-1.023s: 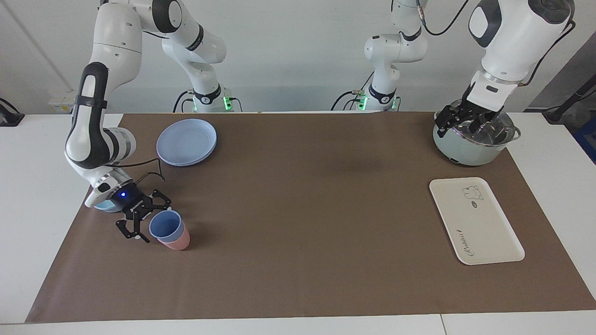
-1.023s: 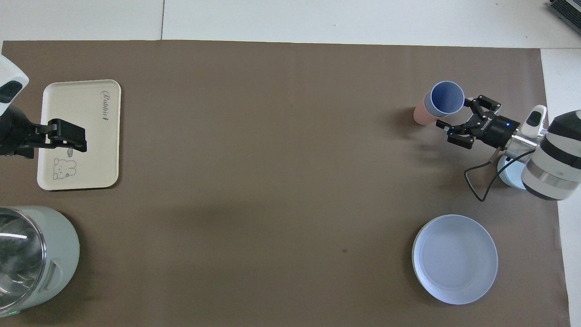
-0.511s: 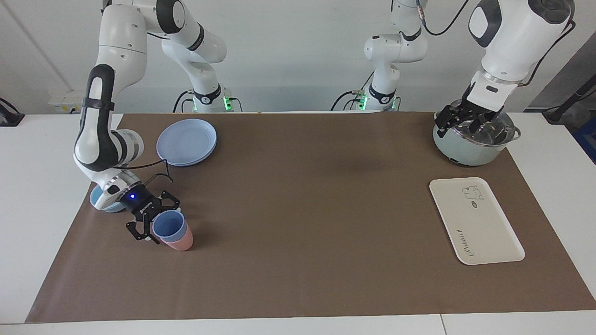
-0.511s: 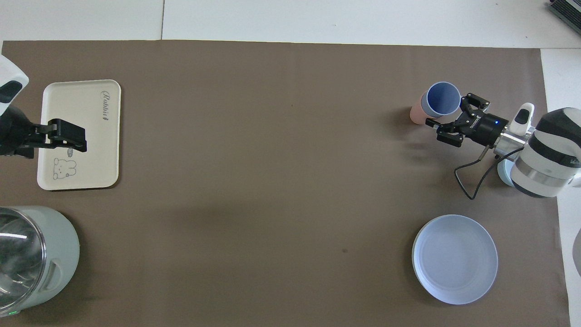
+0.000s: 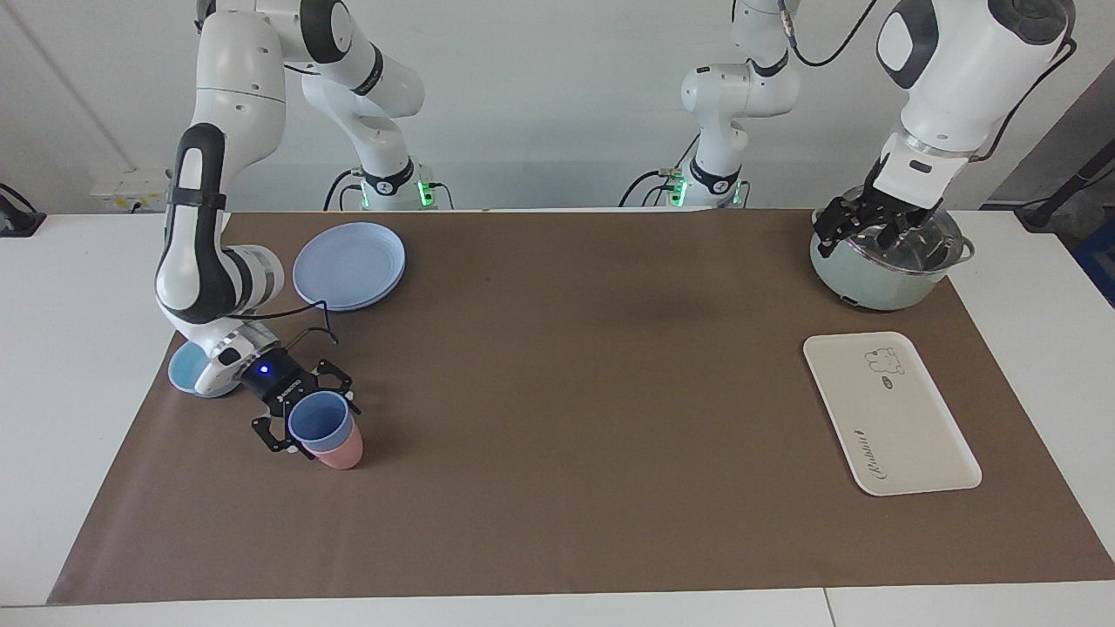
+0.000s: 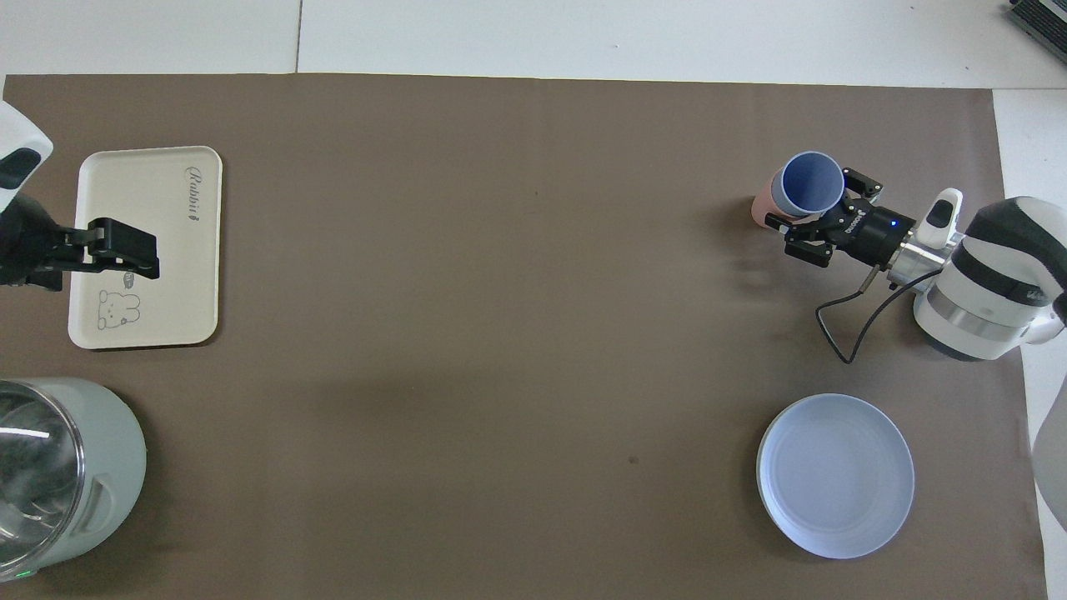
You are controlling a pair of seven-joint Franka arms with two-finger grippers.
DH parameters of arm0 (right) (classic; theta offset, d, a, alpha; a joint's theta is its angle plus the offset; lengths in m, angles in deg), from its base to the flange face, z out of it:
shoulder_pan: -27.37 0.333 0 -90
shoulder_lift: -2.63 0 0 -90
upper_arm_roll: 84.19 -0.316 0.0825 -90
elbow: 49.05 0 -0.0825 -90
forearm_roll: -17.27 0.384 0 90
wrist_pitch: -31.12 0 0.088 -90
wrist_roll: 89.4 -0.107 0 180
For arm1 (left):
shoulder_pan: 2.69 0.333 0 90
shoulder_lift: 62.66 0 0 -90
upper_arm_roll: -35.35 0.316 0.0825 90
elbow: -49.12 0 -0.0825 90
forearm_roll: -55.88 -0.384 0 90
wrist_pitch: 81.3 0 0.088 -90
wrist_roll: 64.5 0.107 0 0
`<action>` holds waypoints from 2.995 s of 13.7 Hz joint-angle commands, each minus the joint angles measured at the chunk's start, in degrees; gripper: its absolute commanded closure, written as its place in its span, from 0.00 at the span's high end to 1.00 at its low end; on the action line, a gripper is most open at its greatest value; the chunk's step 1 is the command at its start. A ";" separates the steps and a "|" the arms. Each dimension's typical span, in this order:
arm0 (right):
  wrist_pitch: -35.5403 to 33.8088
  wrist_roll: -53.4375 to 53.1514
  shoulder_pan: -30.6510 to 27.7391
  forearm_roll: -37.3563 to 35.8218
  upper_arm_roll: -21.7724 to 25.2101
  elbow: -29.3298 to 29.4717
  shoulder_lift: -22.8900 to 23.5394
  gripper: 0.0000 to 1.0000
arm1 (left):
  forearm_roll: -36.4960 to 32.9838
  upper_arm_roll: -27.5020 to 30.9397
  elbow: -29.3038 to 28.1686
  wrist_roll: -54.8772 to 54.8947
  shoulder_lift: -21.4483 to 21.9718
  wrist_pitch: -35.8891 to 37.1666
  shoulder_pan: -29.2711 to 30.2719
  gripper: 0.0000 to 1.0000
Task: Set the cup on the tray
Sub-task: 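Lift the blue cup with the right gripper while the left gripper rises, then bring the blue cup toward the left gripper and grasp it there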
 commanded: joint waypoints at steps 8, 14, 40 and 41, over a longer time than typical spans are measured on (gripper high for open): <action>15.93 -18.96 7.52 -12.08 -0.23 0.01 -9.67 0.00 | 0.91 -0.11 -2.19 0.51 1.89 -0.88 0.65 1.00; 12.80 -57.10 11.66 -48.02 -0.14 0.45 -17.59 0.00 | 0.82 -0.90 -1.84 0.51 1.80 -1.23 -0.49 1.00; -11.91 -104.54 34.69 -106.70 -0.58 13.02 -19.18 0.00 | 50.56 -1.51 -2.72 -17.68 -14.90 -52.73 -30.37 0.77; -11.83 -104.54 34.69 -106.70 -0.58 13.02 -19.18 0.00 | 50.56 -1.51 -2.80 -17.59 -14.90 -52.65 -31.16 0.75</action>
